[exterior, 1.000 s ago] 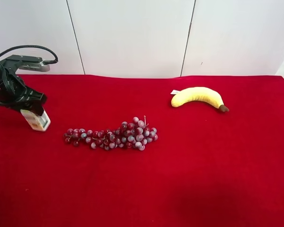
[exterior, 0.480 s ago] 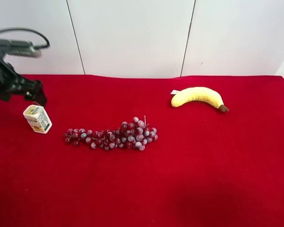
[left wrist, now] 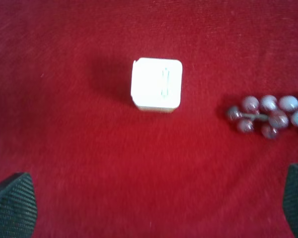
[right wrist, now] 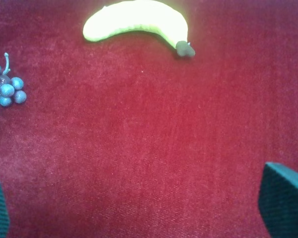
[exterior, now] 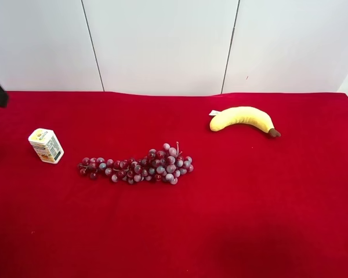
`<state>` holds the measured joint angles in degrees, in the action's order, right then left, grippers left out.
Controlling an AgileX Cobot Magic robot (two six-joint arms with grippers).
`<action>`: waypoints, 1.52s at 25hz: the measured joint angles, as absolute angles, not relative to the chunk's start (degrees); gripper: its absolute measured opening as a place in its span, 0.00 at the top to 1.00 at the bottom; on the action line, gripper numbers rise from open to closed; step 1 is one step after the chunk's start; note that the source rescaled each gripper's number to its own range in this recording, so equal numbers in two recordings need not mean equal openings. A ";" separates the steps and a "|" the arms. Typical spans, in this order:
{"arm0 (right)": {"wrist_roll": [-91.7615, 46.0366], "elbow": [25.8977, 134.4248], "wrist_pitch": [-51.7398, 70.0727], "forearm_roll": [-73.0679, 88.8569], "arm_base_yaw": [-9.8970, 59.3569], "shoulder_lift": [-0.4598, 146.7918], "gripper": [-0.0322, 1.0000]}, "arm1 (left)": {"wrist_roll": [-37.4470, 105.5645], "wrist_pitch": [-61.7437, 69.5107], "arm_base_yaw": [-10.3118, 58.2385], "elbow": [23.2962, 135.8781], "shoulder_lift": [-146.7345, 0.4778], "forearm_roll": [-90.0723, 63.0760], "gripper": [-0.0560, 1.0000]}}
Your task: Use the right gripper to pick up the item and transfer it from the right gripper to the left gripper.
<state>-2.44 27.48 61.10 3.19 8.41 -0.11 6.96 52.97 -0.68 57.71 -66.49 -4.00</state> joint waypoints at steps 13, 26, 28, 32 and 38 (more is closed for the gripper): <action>-2.44 27.48 61.10 3.19 8.41 -0.11 0.00 | 3.09 64.98 -0.68 45.48 -37.78 -2.57 0.00; -2.44 27.48 61.10 3.19 8.41 -0.11 0.00 | 4.21 64.15 -0.68 33.14 -8.21 -2.57 0.00; -2.44 27.48 61.10 3.19 8.41 -0.11 0.00 | 4.07 63.75 -0.68 31.69 -5.41 -2.57 0.00; -2.44 27.48 61.10 3.19 8.41 -0.11 0.00 | 2.89 62.12 -0.68 29.95 -0.40 -2.57 0.00; -2.44 27.48 61.10 3.19 8.41 -0.11 0.00 | 2.11 61.20 -0.68 29.24 0.32 -2.57 0.00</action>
